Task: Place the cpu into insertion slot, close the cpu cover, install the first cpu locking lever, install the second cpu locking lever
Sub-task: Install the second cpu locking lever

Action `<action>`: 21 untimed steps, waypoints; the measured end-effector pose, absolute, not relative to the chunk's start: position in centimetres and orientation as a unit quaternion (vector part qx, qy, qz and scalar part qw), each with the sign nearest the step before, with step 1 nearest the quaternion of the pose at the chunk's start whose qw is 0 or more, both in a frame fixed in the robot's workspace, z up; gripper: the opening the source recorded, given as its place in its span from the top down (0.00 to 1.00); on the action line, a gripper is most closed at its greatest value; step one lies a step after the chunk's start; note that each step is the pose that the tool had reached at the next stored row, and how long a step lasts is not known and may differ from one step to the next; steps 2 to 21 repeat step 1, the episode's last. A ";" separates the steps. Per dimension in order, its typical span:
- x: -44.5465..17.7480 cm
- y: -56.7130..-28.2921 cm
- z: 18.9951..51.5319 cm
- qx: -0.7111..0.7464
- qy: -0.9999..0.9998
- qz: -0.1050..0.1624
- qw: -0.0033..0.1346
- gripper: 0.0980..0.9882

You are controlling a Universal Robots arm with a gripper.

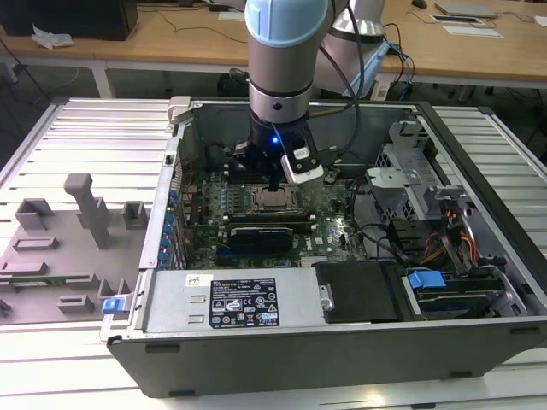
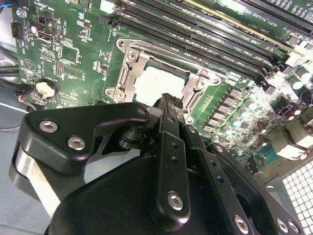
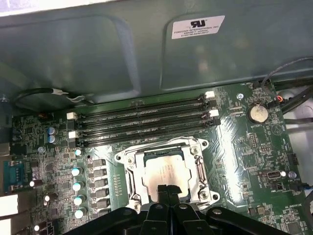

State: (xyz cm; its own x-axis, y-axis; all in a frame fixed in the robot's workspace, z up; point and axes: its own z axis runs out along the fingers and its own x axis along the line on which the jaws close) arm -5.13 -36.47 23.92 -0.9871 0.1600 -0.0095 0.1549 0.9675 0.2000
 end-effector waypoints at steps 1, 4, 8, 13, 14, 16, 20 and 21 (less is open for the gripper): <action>-5.1 -36.5 23.9 0.079 0.992 0.100 0.013 0.99; -5.1 -36.5 23.9 0.079 0.992 0.100 0.013 0.99; -5.1 -36.5 23.9 0.079 0.992 0.100 0.013 0.99; -5.1 -36.5 23.9 0.079 0.992 0.100 0.013 0.99; -5.1 -36.5 23.9 0.079 0.992 0.100 0.013 0.99; -5.1 -36.5 23.9 0.079 0.992 0.100 0.013 0.99; -5.1 -36.5 23.9 0.079 0.992 0.100 0.013 0.99; -5.1 -36.5 23.9 0.079 0.992 0.100 0.013 0.99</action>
